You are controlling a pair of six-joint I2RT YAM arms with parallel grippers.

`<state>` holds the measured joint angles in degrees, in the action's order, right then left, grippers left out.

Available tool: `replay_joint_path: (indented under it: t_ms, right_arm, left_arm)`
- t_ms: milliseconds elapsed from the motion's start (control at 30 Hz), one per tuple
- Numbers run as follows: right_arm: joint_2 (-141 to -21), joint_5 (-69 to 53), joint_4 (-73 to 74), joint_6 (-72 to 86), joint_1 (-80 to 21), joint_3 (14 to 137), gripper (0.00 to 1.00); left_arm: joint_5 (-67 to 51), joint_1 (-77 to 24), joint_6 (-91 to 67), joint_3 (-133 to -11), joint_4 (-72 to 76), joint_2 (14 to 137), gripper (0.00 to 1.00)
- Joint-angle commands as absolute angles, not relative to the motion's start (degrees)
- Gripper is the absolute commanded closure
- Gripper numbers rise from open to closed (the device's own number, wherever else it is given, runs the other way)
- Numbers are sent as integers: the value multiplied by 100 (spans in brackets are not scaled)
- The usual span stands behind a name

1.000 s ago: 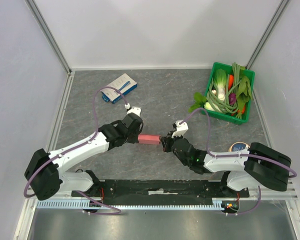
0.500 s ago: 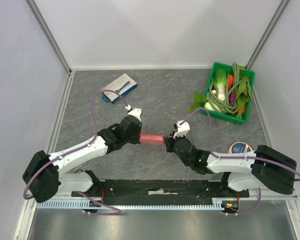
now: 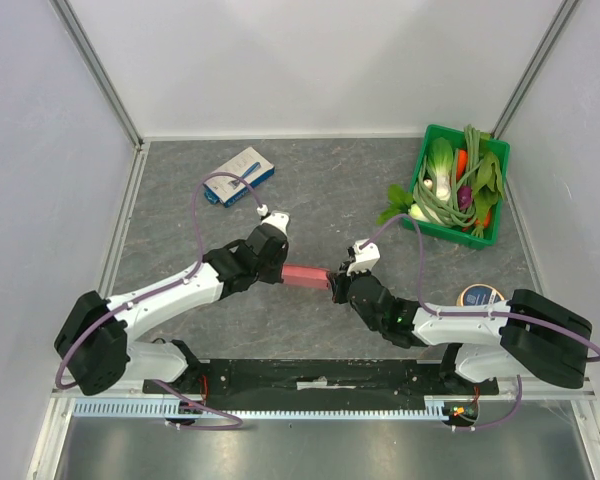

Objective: Fold the paper box

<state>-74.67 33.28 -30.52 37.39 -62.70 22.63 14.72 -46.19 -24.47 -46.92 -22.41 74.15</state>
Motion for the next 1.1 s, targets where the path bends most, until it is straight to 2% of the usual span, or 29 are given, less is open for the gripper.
replay_joint_path:
  t_ms: [0, 67, 100, 167, 200, 267, 300, 367, 467, 533, 633, 733, 800, 833, 900, 1033, 1067]
  right_arm:
    - [-7594, 3006, -1995, 3490, -6197, 2083, 100]
    - [-7576, 2971, -1978, 3393, -6188, 2135, 100]
    - [-7576, 2953, -1951, 3358, -6188, 2153, 100]
    - [-7585, 2874, -1925, 3287, -6196, 2197, 100]
    - [-7585, 2865, -1899, 3270, -6196, 2223, 100]
    - [-7568, 2856, -1898, 3270, -6196, 2224, 100]
    - [-7567, 2848, -1898, 3270, -6196, 2224, 100]
    - [-7541, 2848, -1890, 3261, -6196, 2241, 100]
    - [-7515, 2839, -1872, 3252, -6196, 2259, 100]
    - [-7506, 2848, -1863, 3243, -6196, 2268, 100]
    - [-7523, 2813, -1881, 3252, -6196, 2294, 100]
    - [-7585, 2786, -1925, 3278, -6196, 2285, 100]
    - [-7576, 2769, -1934, 3287, -6196, 2294, 100]
    - [-7567, 2777, -1934, 3287, -6196, 2285, 100]
    - [-7585, 2777, -1925, 3278, -6196, 2303, 100]
    - [-7594, 2777, -1907, 3261, -6205, 2338, 100]
    - [-7602, 2777, -1916, 3252, -6196, 2338, 100]
  left_arm:
    - [1108, -4632, -2101, -4632, -2795, 7234, 86]
    - [1020, -4623, -2136, -4623, -2760, 7084, 68]
    - [1020, -4632, -2144, -4632, -2742, 7040, 63]
    - [1037, -4614, -2180, -4614, -2699, 6961, 61]
    - [1020, -4606, -2180, -4606, -2629, 6961, 64]
    - [1028, -4570, -2241, -4597, -2602, 6970, 81]
    - [1028, -4570, -2241, -4597, -2567, 7013, 84]
    - [993, -4562, -2206, -4640, -2619, 7101, 85]
    - [932, -4570, -2215, -4658, -2680, 7225, 82]
    - [914, -4570, -2215, -4623, -2672, 7251, 85]
    - [914, -4561, -2267, -4562, -2602, 7286, 98]
    - [958, -4553, -2285, -4544, -2558, 7347, 98]
    - [1011, -4562, -2311, -4544, -2602, 7392, 89]
    - [967, -4562, -2320, -4535, -2602, 7322, 73]
    - [853, -4562, -2355, -4518, -2584, 7181, 63]
    - [721, -4553, -2356, -4623, -2654, 6812, 36]
    - [695, -4553, -2355, -4710, -2680, 6707, 33]
